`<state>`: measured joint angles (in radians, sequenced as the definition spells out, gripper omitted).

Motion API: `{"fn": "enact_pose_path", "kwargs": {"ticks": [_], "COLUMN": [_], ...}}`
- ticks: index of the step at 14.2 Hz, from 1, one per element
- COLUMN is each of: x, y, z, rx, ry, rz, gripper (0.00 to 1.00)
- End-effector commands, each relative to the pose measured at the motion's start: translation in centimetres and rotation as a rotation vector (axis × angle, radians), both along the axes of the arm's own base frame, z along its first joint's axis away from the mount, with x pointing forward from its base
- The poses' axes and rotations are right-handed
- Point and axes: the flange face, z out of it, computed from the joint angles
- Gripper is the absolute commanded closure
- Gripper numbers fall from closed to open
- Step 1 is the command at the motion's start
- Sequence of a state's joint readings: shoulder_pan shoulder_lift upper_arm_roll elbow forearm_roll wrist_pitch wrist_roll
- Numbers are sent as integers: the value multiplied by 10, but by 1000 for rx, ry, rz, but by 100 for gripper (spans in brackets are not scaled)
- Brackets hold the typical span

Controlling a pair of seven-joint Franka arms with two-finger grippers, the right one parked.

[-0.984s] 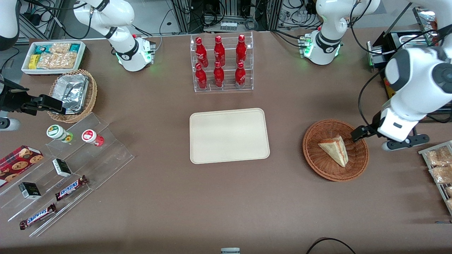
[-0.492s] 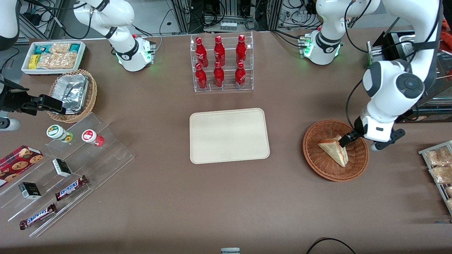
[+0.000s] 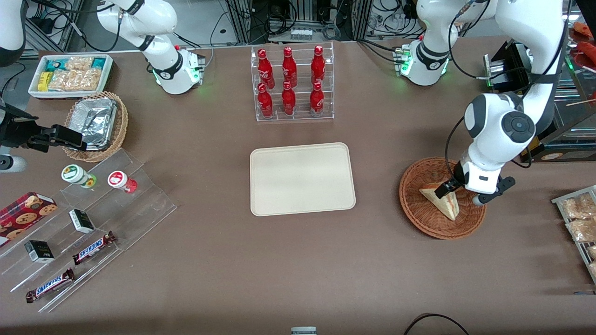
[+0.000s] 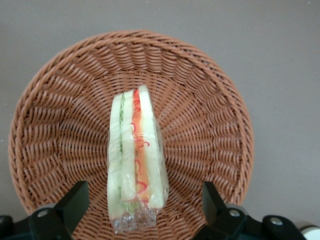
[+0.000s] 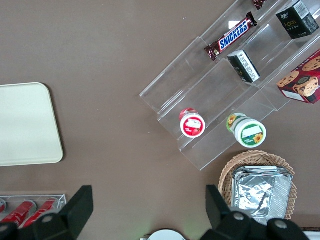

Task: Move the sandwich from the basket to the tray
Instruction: 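Lower the open left gripper around the sandwich and close it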

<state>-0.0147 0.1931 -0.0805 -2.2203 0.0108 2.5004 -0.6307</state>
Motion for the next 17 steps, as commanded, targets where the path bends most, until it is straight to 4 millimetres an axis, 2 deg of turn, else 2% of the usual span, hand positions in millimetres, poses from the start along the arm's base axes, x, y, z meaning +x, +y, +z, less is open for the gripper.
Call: {"fn": "enact_pose_path", "kwargs": {"ticks": [1, 6, 10, 11, 13, 14, 17], "x": [-2, -9, -11, -11, -9, -9, -4], "y": [1, 3, 3, 1, 0, 1, 0], "z": [-10, -36, -48, -49, -47, -46, -35], "rx": [0, -4, -4, -4, -3, -1, 5], "ry": [-2, 1, 17, 18, 15, 13, -3], "rz": [19, 23, 21, 20, 14, 12, -2], "gripper": [0, 0, 1, 17, 93, 100, 100]}}
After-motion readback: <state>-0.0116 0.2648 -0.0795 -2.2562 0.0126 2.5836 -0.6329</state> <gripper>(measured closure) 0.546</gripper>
